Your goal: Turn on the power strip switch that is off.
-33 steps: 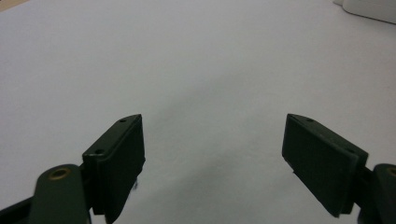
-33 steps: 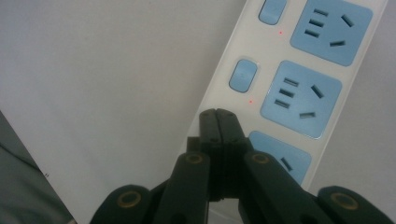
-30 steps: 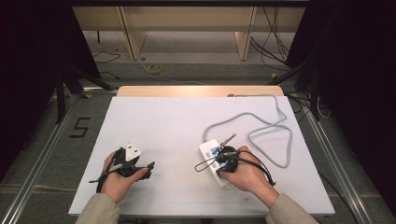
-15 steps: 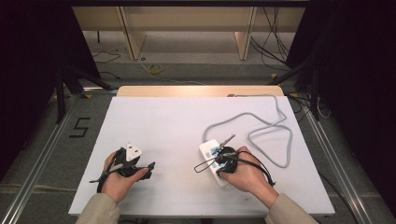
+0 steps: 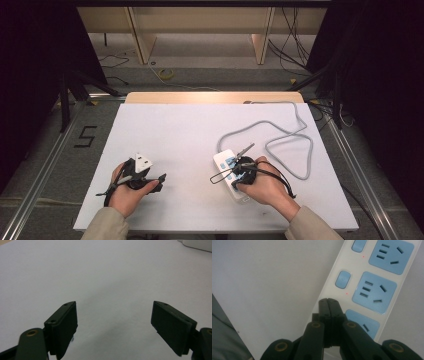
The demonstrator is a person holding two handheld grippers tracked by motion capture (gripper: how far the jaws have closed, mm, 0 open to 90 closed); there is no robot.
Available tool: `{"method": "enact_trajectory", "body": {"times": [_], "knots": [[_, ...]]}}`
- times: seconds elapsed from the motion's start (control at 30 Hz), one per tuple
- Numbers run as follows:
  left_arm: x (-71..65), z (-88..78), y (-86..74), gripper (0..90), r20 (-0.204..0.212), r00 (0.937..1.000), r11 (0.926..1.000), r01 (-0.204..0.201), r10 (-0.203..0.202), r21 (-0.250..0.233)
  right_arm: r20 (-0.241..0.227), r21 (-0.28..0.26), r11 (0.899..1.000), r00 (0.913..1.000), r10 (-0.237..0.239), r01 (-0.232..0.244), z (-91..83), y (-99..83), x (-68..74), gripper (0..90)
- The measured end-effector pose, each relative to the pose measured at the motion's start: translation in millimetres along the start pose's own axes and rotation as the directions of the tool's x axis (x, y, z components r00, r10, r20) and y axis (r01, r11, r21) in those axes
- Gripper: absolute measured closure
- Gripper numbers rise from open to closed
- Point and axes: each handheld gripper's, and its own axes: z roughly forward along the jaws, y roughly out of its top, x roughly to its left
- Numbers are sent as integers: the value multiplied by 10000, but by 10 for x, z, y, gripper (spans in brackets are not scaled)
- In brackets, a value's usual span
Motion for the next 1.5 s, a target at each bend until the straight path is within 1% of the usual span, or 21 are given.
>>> {"method": "enact_trajectory", "body": {"times": [0.27,0.4,0.5,0.63,0.67,0.7,1.0,1.1,1.2,1.5], "knots": [[0,-2,1,212,5,10000,10000,-67,67,47,-47,-57,10000,10000,-23,23,-1,-7,-6,900],[-2,0,1,212,2,10000,10000,-23,23,10,-79,-80,9999,9999,-106,105,-4,-12,-13,900],[0,-1,-1,212,11,10000,10000,-60,60,38,-77,-90,9999,9999,-87,86,-3,-11,-9,900],[-1,-2,0,212,6,10000,10000,-4,4,-10,-111,-110,9999,9999,-116,115,-7,-11,-14,900],[-1,-1,-1,212,5,10000,10000,-7,7,-8,-120,-206,9997,9998,-150,148,-16,-10,-16,900],[-1,0,-1,212,9,10000,10000,-22,22,12,-5,-172,9996,9998,-211,211,-16,-10,-20,900],[0,0,-3,212,13,10000,10000,-53,53,36,54,-249,9991,9994,-345,347,-35,-17,-32,900],[-2,-1,-2,212,17,10000,10000,-48,48,35,60,-358,9990,9996,-260,262,-52,-25,-38,900],[-9,3,-3,213,39,10000,10000,-20,20,50,84,-435,9986,9995,-312,316,-71,-37,-56,900],[-9,3,-4,214,36,10000,10000,-9,9,43,164,-689,9973,9996,-230,241,-134,-82,-111,898]]}}
